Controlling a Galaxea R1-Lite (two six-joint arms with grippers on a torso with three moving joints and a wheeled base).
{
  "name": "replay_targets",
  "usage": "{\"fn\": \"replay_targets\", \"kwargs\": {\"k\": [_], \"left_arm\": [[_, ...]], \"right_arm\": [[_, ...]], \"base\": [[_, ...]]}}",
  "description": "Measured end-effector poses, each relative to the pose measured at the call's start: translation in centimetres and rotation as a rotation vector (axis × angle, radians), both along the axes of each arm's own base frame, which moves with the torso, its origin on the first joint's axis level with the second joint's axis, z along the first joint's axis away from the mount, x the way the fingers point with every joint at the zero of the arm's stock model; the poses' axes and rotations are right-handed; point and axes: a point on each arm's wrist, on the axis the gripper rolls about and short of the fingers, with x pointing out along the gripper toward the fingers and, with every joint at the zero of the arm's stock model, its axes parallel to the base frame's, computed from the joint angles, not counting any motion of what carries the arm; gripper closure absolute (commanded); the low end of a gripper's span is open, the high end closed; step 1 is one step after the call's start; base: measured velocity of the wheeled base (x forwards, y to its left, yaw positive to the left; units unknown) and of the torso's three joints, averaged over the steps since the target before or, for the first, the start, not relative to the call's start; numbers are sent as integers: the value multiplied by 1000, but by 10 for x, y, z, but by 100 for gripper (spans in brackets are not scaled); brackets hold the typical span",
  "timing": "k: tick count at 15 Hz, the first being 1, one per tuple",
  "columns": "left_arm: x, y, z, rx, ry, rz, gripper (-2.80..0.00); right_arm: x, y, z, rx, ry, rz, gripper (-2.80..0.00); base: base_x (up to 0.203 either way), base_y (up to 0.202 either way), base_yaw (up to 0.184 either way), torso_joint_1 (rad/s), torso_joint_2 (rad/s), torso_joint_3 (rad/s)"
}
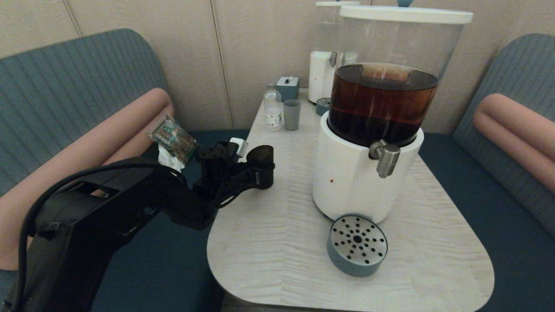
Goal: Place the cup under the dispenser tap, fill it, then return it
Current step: Place the cup next to the water dispenser
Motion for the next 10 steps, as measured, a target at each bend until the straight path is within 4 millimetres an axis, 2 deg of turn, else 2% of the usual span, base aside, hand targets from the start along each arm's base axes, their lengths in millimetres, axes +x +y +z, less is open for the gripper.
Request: {"fn": "replay_targets", "kwargs": {"k": [10], "left_arm": [[-13,3,3,13,13,-3,0]], "right_arm": [[0,0,0,0,0,0,0]], "base": [[0,0,0,0,0,0]]}}
